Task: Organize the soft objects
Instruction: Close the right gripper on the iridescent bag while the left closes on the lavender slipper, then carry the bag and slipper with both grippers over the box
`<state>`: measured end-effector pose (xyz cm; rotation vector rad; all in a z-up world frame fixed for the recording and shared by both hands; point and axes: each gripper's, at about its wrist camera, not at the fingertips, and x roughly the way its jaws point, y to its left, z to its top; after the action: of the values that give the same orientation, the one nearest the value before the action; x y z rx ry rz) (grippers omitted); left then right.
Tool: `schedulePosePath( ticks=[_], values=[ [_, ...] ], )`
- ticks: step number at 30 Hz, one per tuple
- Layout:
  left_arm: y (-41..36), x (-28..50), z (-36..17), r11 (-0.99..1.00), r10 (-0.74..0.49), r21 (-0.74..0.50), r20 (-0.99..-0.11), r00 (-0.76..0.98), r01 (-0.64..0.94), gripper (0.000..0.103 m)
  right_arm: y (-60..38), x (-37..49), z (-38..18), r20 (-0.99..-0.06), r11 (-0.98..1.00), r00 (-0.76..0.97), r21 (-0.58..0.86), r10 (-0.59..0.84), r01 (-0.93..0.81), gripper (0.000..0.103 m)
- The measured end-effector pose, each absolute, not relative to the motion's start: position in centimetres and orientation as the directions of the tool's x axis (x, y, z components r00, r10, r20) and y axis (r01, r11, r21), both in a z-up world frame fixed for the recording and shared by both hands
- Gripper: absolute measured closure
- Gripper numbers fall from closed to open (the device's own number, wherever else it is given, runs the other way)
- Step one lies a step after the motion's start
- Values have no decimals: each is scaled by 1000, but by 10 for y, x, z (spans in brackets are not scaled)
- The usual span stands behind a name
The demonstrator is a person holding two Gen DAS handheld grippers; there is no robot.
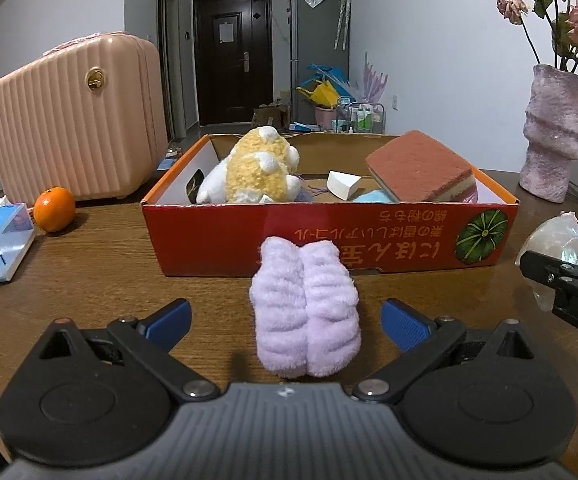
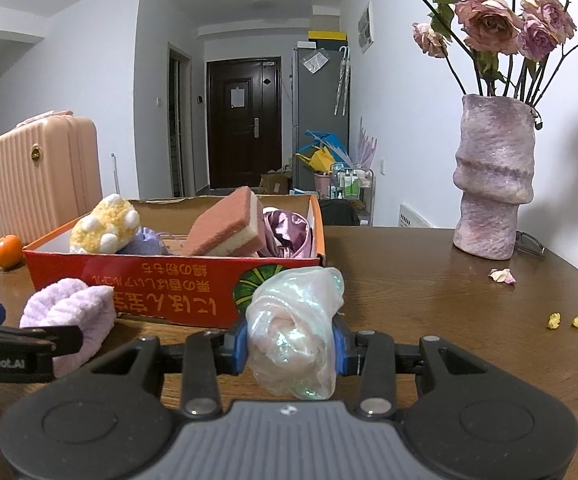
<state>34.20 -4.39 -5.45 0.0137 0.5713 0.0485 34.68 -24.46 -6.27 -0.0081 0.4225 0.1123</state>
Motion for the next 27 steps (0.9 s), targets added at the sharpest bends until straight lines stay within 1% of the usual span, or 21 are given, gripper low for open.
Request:
schedulePosePath(
  ticks=[7,12,14,17,19,20,21,22,25,27],
  values=[
    [-44,354,-57,1000,27,14,-544,839,-23,0,-242,351,-63,-412,994,905,13,105,-110,64],
    [-46,360,-57,999,29,27,-548,836,-17,0,-239,355,-64,-414,994,904,12,102,-107,64],
    [-46,362,-57,1000,23,27,-546,837,-9,4,-239,357,-63,-414,994,904,11,102,-106,64],
    [-48,367,-58,1000,11,28,-555,832,5,13,-239,357,-63,-415,994,904,11,101,-106,64],
    [-48,371,-60,1000,3,25,-569,823,13,27,-238,359,-64,-417,994,904,10,100,-105,64],
    [-49,373,-61,1000,0,23,-577,817,17,31,-238,360,-64,-418,994,903,10,99,-105,64],
    [-49,374,-62,1000,-6,19,-584,812,21,41,-238,361,-64,-418,994,903,9,99,-105,64],
    [-48,375,-63,1000,-12,16,-590,808,26,48,-237,361,-64,-419,994,903,9,99,-105,64],
    [-48,376,-65,999,-10,19,-593,805,26,55,-238,361,-65,-419,995,903,11,97,-102,64],
    [-48,375,-64,999,-13,18,-588,809,29,57,-238,360,-65,-420,995,903,11,96,-101,64]
  ],
)
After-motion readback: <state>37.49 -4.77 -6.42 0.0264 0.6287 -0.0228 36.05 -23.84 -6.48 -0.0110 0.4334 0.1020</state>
